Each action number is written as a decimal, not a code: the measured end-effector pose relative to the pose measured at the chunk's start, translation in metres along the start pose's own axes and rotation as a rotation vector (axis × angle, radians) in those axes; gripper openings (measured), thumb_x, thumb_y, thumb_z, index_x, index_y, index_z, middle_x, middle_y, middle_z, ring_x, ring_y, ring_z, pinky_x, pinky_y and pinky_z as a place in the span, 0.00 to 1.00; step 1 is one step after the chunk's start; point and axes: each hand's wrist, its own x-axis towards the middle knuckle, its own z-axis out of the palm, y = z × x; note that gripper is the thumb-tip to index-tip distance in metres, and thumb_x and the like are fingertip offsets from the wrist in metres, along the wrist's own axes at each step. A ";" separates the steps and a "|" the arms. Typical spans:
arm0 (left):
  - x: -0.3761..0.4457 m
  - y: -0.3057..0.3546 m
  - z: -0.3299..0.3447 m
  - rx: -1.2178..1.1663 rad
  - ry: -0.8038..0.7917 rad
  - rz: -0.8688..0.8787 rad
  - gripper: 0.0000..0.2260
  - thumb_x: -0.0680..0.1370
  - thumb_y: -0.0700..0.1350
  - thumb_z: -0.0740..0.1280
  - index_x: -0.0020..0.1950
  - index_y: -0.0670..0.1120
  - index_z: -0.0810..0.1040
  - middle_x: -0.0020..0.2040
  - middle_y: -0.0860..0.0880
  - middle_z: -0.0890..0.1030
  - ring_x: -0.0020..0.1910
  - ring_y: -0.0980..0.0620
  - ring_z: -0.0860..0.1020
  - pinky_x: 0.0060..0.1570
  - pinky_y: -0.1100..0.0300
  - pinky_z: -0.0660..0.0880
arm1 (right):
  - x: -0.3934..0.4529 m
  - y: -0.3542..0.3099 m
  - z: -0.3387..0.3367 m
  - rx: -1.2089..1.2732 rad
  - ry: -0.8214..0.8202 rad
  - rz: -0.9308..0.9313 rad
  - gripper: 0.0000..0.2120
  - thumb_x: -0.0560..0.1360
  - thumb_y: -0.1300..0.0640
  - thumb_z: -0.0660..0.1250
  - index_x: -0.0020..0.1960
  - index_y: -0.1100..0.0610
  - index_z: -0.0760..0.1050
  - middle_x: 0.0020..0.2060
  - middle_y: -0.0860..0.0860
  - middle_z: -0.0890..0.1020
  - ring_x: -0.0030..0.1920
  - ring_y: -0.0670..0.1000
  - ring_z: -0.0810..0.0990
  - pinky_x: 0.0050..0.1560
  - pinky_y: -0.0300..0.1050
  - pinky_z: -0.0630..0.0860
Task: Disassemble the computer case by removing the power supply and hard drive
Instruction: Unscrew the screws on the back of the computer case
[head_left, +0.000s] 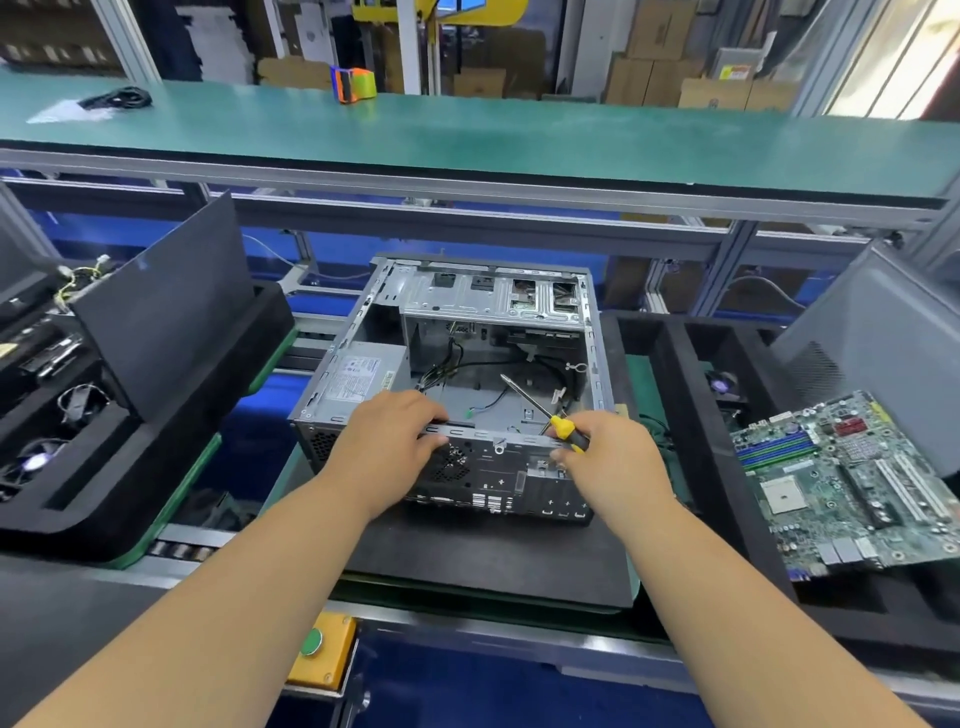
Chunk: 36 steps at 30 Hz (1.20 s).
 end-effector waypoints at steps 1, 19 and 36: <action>0.001 0.002 0.001 -0.007 0.002 -0.004 0.11 0.79 0.50 0.67 0.61 0.51 0.79 0.56 0.55 0.79 0.55 0.51 0.73 0.57 0.57 0.69 | 0.001 0.001 -0.001 0.020 0.008 0.008 0.03 0.74 0.58 0.72 0.47 0.53 0.82 0.41 0.48 0.83 0.43 0.52 0.79 0.42 0.45 0.75; 0.038 0.059 0.028 -0.040 -0.030 0.013 0.13 0.78 0.54 0.67 0.61 0.51 0.79 0.55 0.53 0.80 0.58 0.49 0.73 0.57 0.57 0.68 | 0.033 0.045 -0.052 0.040 -0.009 0.108 0.09 0.74 0.61 0.71 0.45 0.46 0.81 0.37 0.41 0.82 0.37 0.46 0.80 0.39 0.42 0.75; 0.065 0.061 0.023 -0.184 -0.396 0.139 0.19 0.76 0.56 0.69 0.66 0.55 0.73 0.63 0.54 0.76 0.61 0.52 0.74 0.62 0.53 0.72 | -0.021 0.015 -0.018 0.622 0.133 0.363 0.04 0.76 0.60 0.66 0.47 0.52 0.75 0.35 0.50 0.81 0.28 0.44 0.74 0.33 0.39 0.73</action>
